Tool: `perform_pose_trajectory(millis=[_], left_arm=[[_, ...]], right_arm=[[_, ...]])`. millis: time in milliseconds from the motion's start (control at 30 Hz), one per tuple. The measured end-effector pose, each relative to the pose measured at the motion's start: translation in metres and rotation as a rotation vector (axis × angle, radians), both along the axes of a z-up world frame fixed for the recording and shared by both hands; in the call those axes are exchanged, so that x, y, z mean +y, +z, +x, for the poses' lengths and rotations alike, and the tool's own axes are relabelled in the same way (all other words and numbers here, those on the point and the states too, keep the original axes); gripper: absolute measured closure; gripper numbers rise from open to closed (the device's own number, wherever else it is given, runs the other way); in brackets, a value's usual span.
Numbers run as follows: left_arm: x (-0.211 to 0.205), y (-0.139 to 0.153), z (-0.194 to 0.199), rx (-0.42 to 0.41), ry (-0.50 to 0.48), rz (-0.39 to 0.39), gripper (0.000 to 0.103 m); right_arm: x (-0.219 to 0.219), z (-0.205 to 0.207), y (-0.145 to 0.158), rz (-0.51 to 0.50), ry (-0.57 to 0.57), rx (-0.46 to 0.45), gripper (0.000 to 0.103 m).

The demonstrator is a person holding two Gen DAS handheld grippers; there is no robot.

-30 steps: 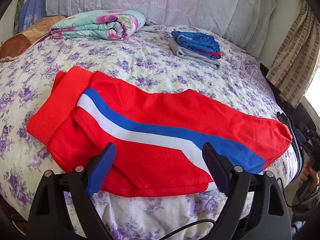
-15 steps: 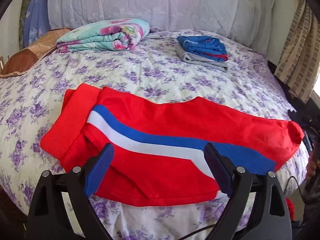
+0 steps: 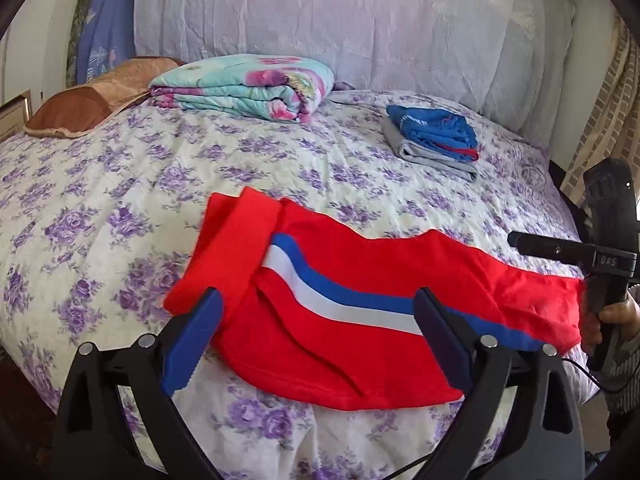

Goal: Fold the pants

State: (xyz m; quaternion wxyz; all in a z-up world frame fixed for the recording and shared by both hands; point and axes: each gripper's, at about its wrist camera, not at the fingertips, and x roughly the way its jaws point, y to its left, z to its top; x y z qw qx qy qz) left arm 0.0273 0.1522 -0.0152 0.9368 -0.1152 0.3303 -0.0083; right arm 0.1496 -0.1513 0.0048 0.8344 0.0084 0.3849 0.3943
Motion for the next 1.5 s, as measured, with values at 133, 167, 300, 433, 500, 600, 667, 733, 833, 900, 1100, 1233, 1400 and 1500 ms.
perform_pose_trajectory(millis=[133, 167, 300, 433, 500, 600, 667, 733, 833, 900, 1100, 1233, 1400, 1500], left_arm=[[0.014, -0.008, 0.000, 0.025, 0.035, -0.050, 0.010], [0.014, -0.007, 0.000, 0.025, 0.036, -0.039, 0.010], [0.019, -0.015, 0.003, 0.054, 0.054, -0.011, 0.009], [0.030, -0.042, 0.017, 0.175, 0.112, -0.014, 0.009], [0.037, -0.047, 0.018, 0.176, 0.128, -0.039, 0.009], [0.036, -0.034, 0.011, 0.146, 0.136, -0.027, 0.009], [0.043, -0.019, 0.002, 0.099, 0.163, -0.025, 0.009], [0.051, -0.003, -0.007, 0.048, 0.189, -0.049, 0.009], [0.053, 0.018, -0.014, -0.012, 0.187, -0.083, 0.009], [0.045, 0.023, -0.010, -0.021, 0.143, -0.092, 0.009], [0.017, -0.021, 0.026, 0.136, 0.124, 0.049, 0.009], [0.039, -0.049, 0.031, 0.208, 0.180, -0.007, 0.008], [0.046, -0.028, 0.019, 0.155, 0.230, -0.012, 0.009], [0.051, -0.015, 0.010, 0.124, 0.270, -0.020, 0.010]], right_arm=[[0.031, 0.037, -0.017, -0.136, 0.040, 0.004, 0.062], [0.037, 0.046, -0.026, -0.164, 0.044, 0.019, 0.066], [0.048, 0.062, -0.054, -0.216, 0.043, 0.058, 0.071], [0.051, 0.063, -0.063, -0.268, 0.046, 0.037, 0.082], [0.052, 0.067, -0.062, -0.292, 0.036, 0.029, 0.083], [0.054, 0.065, -0.054, -0.296, 0.035, -0.003, 0.083], [0.051, 0.055, -0.039, -0.258, 0.034, -0.050, 0.083], [0.051, 0.042, -0.025, -0.216, 0.055, -0.082, 0.083], [0.058, 0.032, -0.025, -0.187, 0.107, -0.059, 0.082], [0.068, 0.033, -0.042, -0.219, 0.120, -0.025, 0.075], [0.064, 0.048, -0.067, -0.167, 0.089, 0.102, 0.071], [0.045, 0.032, -0.045, -0.106, 0.052, 0.038, 0.050], [0.034, 0.029, -0.058, -0.144, 0.031, 0.061, 0.035], [0.030, 0.035, -0.069, -0.111, 0.022, 0.110, 0.035]])
